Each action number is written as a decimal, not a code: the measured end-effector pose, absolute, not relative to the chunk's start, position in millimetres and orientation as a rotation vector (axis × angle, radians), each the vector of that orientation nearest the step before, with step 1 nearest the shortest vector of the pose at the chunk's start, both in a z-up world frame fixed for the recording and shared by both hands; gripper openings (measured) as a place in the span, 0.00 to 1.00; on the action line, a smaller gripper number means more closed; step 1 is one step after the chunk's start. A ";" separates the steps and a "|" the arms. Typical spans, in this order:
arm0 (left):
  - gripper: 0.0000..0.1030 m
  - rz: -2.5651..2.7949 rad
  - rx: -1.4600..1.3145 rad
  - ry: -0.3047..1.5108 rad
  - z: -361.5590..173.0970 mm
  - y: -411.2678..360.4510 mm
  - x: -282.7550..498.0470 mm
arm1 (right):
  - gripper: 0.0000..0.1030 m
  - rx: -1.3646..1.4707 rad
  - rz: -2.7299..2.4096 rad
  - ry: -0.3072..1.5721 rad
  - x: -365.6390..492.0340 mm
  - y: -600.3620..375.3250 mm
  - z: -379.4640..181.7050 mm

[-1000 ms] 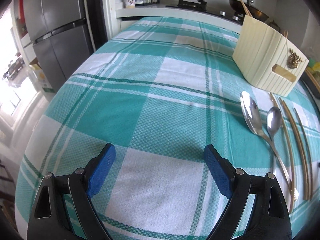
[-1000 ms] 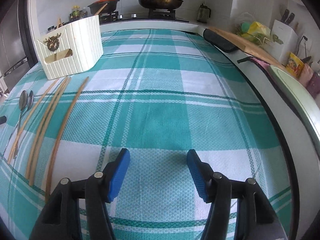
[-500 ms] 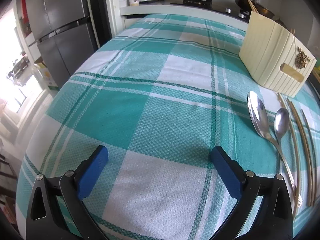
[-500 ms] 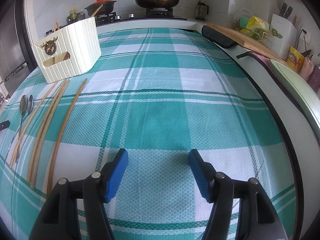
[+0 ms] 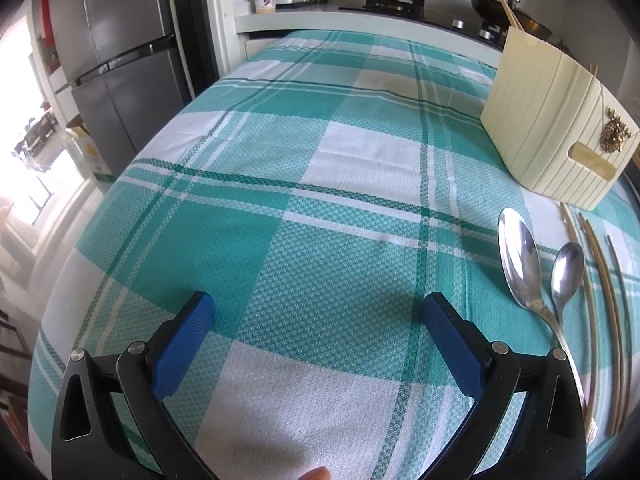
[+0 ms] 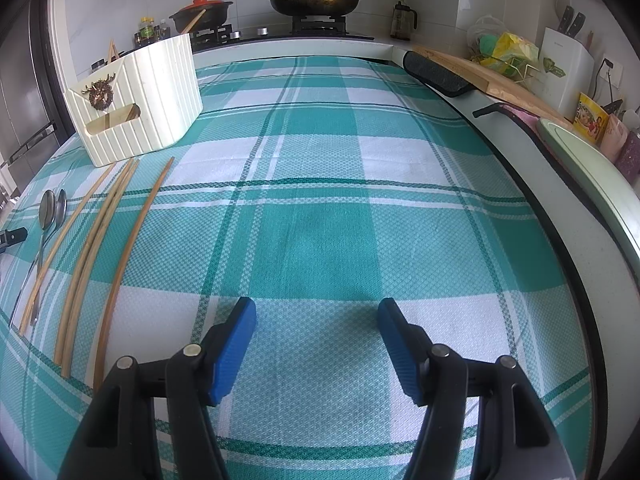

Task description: Organize utensils

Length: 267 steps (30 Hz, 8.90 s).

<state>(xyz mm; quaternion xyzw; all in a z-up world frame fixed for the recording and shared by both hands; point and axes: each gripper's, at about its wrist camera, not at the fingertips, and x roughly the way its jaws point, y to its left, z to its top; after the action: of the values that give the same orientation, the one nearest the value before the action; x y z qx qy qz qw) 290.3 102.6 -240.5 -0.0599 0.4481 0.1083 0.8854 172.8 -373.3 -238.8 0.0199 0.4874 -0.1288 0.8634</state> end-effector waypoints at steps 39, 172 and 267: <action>1.00 0.202 -0.118 0.943 -241.2 103.2 290.2 | 0.63 0.041 -0.271 1.022 172.3 -374.6 -239.0; 0.40 -0.399 -0.045 0.682 -75.6 58.0 234.9 | 0.06 0.138 0.142 0.803 214.3 -302.0 -74.1; 0.86 -0.072 -0.092 0.891 -233.0 89.5 232.5 | 0.50 0.020 -0.145 1.017 159.8 -302.4 -239.3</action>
<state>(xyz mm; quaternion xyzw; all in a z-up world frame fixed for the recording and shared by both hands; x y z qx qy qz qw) 232.5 89.5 -233.0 -0.0443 0.4307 -0.0350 0.9007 159.8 -302.4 -239.3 0.0097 0.4864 -0.0692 0.8709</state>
